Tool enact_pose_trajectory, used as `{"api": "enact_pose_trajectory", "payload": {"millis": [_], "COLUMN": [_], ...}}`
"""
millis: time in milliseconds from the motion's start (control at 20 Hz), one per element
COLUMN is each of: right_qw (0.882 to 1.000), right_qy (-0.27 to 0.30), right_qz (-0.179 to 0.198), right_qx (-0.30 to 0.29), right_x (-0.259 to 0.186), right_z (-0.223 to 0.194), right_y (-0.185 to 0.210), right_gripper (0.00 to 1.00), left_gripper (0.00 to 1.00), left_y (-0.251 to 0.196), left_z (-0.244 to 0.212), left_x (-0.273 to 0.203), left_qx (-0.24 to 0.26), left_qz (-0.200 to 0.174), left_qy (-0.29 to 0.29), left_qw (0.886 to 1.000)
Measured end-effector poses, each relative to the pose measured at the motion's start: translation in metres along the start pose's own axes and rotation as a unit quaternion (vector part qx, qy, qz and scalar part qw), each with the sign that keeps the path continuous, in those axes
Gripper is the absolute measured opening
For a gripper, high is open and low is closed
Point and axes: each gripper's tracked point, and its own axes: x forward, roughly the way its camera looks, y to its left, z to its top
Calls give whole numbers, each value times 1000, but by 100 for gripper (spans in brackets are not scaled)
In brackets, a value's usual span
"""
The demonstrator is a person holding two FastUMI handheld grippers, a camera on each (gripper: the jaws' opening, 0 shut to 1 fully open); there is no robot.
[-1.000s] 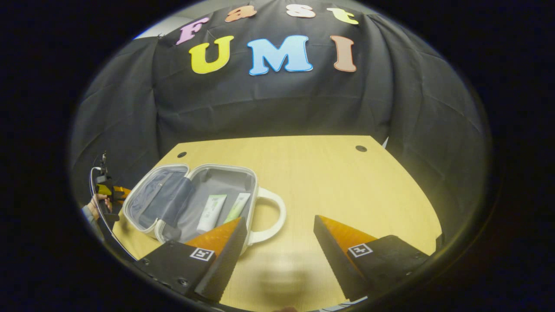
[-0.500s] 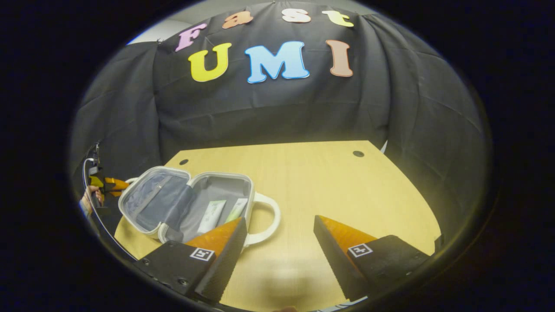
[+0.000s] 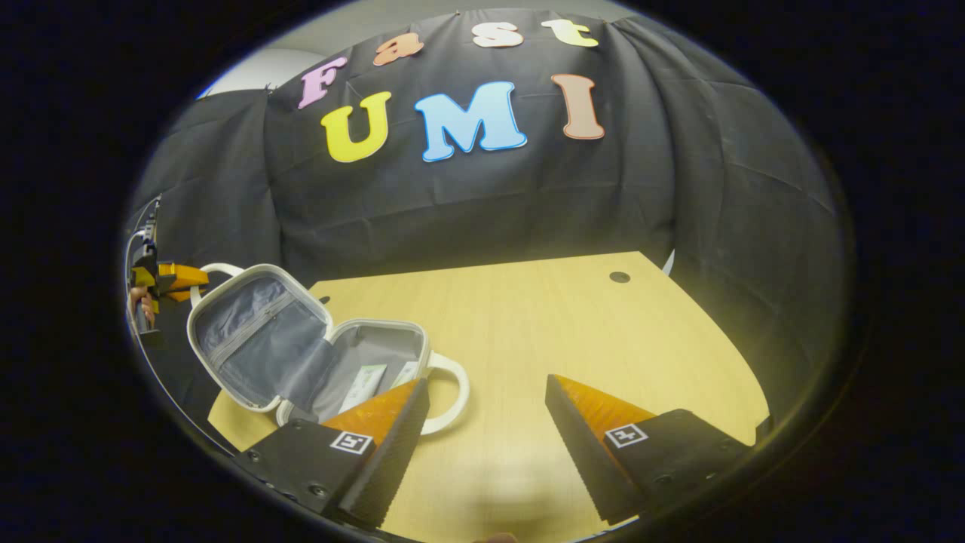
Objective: First open the suitcase, pack the skin care products into it, and then close the suitcase.
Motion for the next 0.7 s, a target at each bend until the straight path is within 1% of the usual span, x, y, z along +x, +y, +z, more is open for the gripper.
{"api": "enact_pose_trajectory", "payload": {"millis": [150,350,450,550,700], "right_qw": [1000,1000,1000,999,999], "right_qy": [-13,-25,-26,-26,-27], "right_qz": [3,11,17,22,27], "right_qx": [2,6,6,7,6], "right_x": [-2,-7,-10,-11,-15], "right_z": [11,23,25,26,24], "right_y": [-19,-42,-54,-66,-83], "right_gripper": [95,95,95,95,95], "left_gripper": [9,9,9,9,9], "left_y": [-85,-186,-221,-244,-273], "left_z": [-26,-91,-129,-171,-240], "left_x": [-2,10,27,44,74], "left_qx": [41,107,125,136,162], "left_qz": [-36,-68,-77,-85,-76], "left_qy": [3,26,46,68,94], "left_qw": [999,992,988,985,979]}}
